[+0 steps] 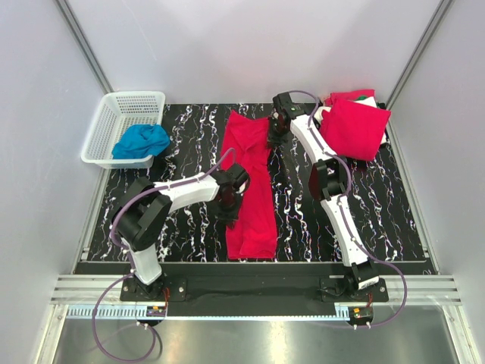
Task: Fold and stack the t-shirts
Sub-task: Fold the tshirt
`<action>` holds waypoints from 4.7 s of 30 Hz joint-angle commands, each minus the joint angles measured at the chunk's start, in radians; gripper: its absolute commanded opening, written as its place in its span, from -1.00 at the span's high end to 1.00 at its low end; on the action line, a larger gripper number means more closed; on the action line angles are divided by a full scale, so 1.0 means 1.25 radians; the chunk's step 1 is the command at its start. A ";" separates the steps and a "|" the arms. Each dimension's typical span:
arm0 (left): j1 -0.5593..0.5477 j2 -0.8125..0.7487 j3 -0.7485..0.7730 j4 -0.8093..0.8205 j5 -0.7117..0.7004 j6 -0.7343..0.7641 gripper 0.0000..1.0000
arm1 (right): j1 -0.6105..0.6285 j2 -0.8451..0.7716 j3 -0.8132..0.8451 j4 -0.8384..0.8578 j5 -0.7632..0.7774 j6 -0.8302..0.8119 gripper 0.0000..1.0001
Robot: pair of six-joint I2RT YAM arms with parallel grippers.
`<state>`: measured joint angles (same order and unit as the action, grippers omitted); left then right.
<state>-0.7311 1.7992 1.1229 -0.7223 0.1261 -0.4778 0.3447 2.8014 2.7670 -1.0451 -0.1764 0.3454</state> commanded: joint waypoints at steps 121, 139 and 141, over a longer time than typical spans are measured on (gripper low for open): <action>0.182 -0.152 0.006 0.006 -0.047 -0.061 0.36 | 0.046 -0.054 -0.039 0.107 -0.218 0.085 0.06; 0.190 -0.151 -0.027 0.023 -0.033 -0.052 0.38 | 0.042 -0.073 -0.038 0.116 -0.179 0.081 0.55; 0.191 -0.148 -0.026 0.027 -0.031 -0.053 0.38 | 0.043 -0.082 -0.054 0.116 -0.179 0.075 0.91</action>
<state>-0.4992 1.6337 1.0924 -0.7238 0.0643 -0.5579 0.3927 2.7579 2.7090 -0.9176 -0.4084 0.4477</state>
